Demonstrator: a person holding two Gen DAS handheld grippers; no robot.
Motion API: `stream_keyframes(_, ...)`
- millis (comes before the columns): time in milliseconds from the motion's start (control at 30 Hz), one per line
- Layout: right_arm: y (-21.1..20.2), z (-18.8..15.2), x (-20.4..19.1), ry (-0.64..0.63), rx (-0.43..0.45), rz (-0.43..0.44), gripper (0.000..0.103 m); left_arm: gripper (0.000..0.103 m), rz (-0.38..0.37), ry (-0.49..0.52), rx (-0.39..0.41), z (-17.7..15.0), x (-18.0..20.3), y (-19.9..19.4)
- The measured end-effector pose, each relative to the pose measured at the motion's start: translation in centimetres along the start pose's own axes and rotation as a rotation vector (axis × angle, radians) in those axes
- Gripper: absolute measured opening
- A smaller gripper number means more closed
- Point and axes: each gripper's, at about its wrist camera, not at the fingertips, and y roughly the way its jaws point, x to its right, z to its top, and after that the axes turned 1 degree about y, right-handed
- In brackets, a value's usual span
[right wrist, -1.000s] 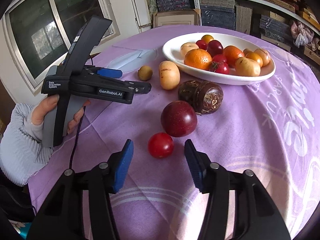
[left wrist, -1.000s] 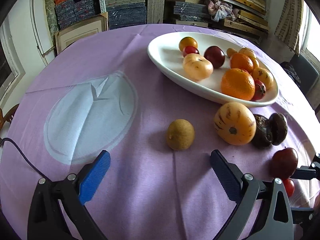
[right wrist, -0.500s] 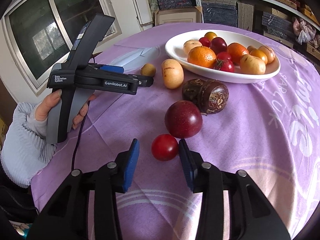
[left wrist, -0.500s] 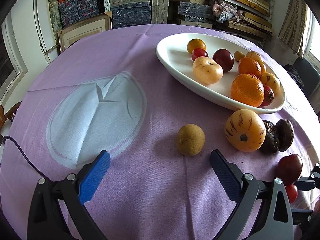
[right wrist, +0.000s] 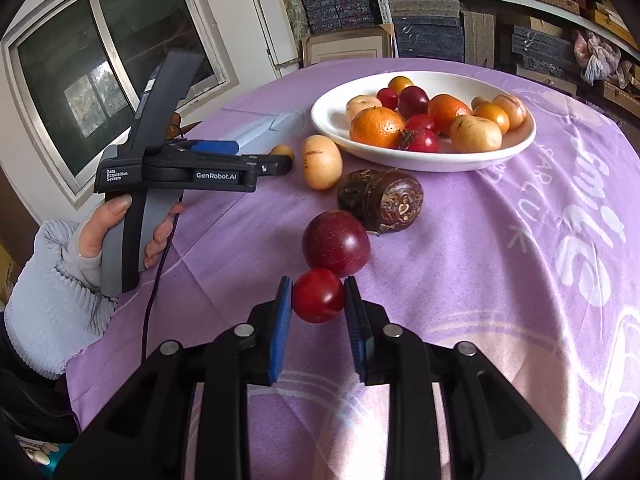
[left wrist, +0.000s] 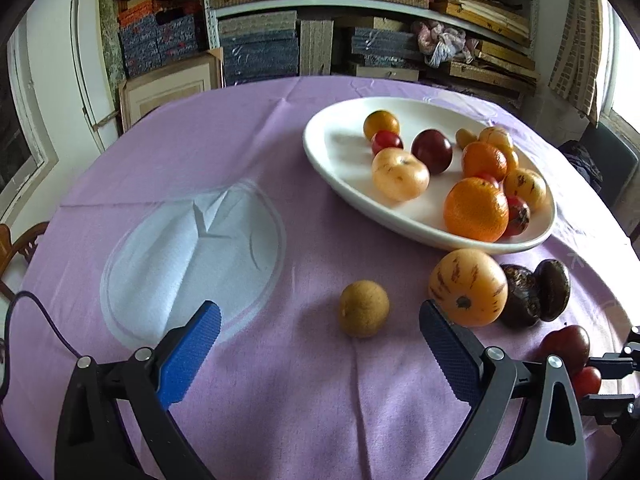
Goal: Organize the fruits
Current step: 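Grasp the small tan fruit with the left tool while the right tool grasps a red tomato, then carry both fruits over the white plate and open both tools to release them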
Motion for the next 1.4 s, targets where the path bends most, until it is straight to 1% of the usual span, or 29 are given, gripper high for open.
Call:
stream_keyframes(67, -0.1, -0.1, 0.1, 0.005, 0.0, 0.001, 0.026, 0.1, -0.018, 0.019, -0.027, 0.0, 0.5, 0.5)
stream_keyframes(100, -0.1, -0.1, 0.1, 0.007, -0.001, 0.002, 0.026, 0.097, -0.034, 0.027, -0.05, 0.0, 0.7, 0.9)
stream_keyframes(133, -0.2, -0.1, 0.1, 0.009, -0.002, 0.003, 0.026, 0.085, -0.045, 0.032, -0.058, -0.1, 0.9, 0.9)
stream_keyframes(167, -0.1, -0.2, 0.2, 0.01, -0.005, 0.005, 0.026, 0.076, -0.06, 0.034, -0.062, -0.2, 1.0, 1.0)
stream_keyframes(233, 0.0, -0.2, 0.2, 0.013, -0.011, 0.007, 0.026, 0.07, -0.075, 0.03, -0.067, -0.2, 0.9, 1.0)
stream_keyframes(267, 0.0, -0.2, 0.2, 0.014, -0.011, 0.008, 0.026, 0.065, -0.08, 0.028, -0.063, -0.3, 0.9, 0.9)
stream_keyframes(333, 0.1, -0.2, 0.2, 0.015, -0.012, 0.008, 0.027, 0.062, -0.09, 0.024, -0.058, -0.4, 0.8, 0.8)
stream_keyframes(400, 0.2, -0.2, 0.2, 0.017, -0.015, 0.009, 0.027, 0.061, -0.088, 0.021, -0.058, -0.5, 0.8, 0.8)
stream_keyframes(500, 0.2, -0.2, 0.2, 0.017, -0.015, 0.009, 0.027, 0.061, -0.064, 0.021, -0.054, -0.5, 0.8, 0.7)
stream_keyframes(533, 0.2, -0.2, 0.2, 0.017, -0.015, 0.01, 0.027, 0.061, -0.073, 0.014, -0.043, -0.4, 0.8, 0.6)
stream_keyframes(567, 0.3, -0.1, 0.2, 0.017, -0.016, 0.01, 0.027, 0.058, -0.086, 0.011, -0.032, -0.4, 0.8, 0.4)
stream_keyframes(600, 0.3, -0.1, 0.2, 0.017, -0.016, 0.01, 0.027, 0.054, -0.095, 0.013, -0.019, -0.4, 1.0, 0.2)
stream_keyframes(667, 0.3, -0.1, 0.2, 0.017, -0.016, 0.009, 0.027, 0.027, -0.115, 0.023, -0.024, -0.4, 1.3, 0.2)
stream_keyframes(767, 0.3, -0.2, 0.2, 0.02, -0.015, 0.009, 0.027, 0.026, -0.139, 0.018, -0.027, -0.2, 1.4, 0.3)
stream_keyframes(900, 0.2, -0.2, 0.1, 0.019, -0.012, 0.01, 0.027, 0.026, -0.137, 0.015, -0.008, -0.2, 1.5, 0.0)
stream_keyframes(1000, -0.3, -0.1, 0.0, 0.009, 0.012, 0.008, 0.026, 0.026, -0.135, 0.008, 0.013, -0.4, 1.4, -0.6)
stream_keyframes(1067, -1.2, 0.1, -0.3, -0.002, 0.045, 0.012, 0.026, 0.026, -0.148, 0.001, 0.028, -0.2, 1.4, -1.3)
stream_keyframes(1133, -2.4, 0.3, -0.5, -0.008, 0.094, 0.004, 0.026, 0.026, -0.155, -0.008, 0.059, 0.1, 1.2, -2.4)
stream_keyframes(1233, -4.2, 0.9, -0.1, -0.002, 0.167, -0.035, 0.025, 0.026, -0.157, -0.021, 0.099, 1.2, 1.0, -3.8)
stream_keyframes(1333, -6.2, 2.0, 0.9, 0.02, 0.229, -0.075, 0.025, 0.026, -0.158, -0.025, 0.131, 3.0, 1.0, -5.1)
stream_keyframes(1400, -7.9, 3.5, 1.6, 0.021, 0.275, -0.114, 0.025, 0.026, -0.148, -0.014, 0.165, 5.0, 1.2, -6.4)
